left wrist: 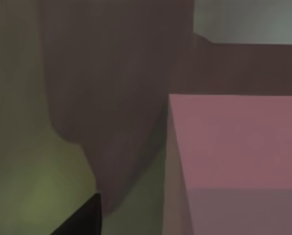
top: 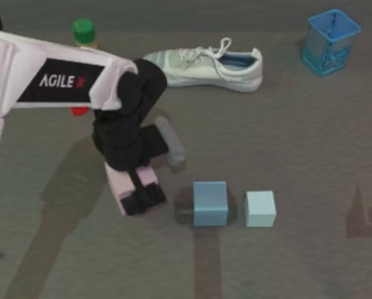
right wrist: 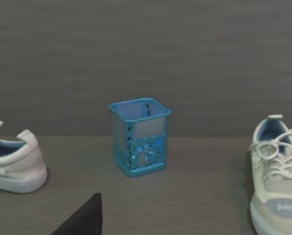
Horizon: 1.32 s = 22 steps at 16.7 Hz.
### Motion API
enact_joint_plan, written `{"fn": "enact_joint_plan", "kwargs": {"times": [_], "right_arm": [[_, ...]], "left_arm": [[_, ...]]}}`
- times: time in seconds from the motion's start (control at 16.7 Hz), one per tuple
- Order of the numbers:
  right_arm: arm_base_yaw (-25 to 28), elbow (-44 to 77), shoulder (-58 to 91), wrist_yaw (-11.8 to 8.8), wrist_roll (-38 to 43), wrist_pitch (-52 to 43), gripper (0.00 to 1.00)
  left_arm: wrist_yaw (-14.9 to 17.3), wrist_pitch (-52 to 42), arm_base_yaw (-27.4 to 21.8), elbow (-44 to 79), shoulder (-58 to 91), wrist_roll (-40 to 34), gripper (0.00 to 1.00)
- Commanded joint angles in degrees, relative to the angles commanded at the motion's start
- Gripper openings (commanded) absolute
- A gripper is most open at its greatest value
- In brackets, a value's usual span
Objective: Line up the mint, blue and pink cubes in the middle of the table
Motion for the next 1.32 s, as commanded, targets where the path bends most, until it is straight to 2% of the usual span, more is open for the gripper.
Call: {"fn": "enact_joint_plan", "kwargs": {"times": [0.24,1.02,1.32], "right_arm": [[0.00,0.00,0.00,0.00,0.00,0.00,1.00],[0.00,0.00,0.00,0.00,0.00,0.00,1.00],[0.00,0.00,0.00,0.00,0.00,0.00,1.00]], "left_arm": [[0.00,0.21,0.01,-0.14,0.11,0.01,1.00],[0.00,0.21,0.01,-0.14,0.11,0.01,0.02],[0.00,0.21,0.01,-0.14,0.11,0.01,0.00]]}}
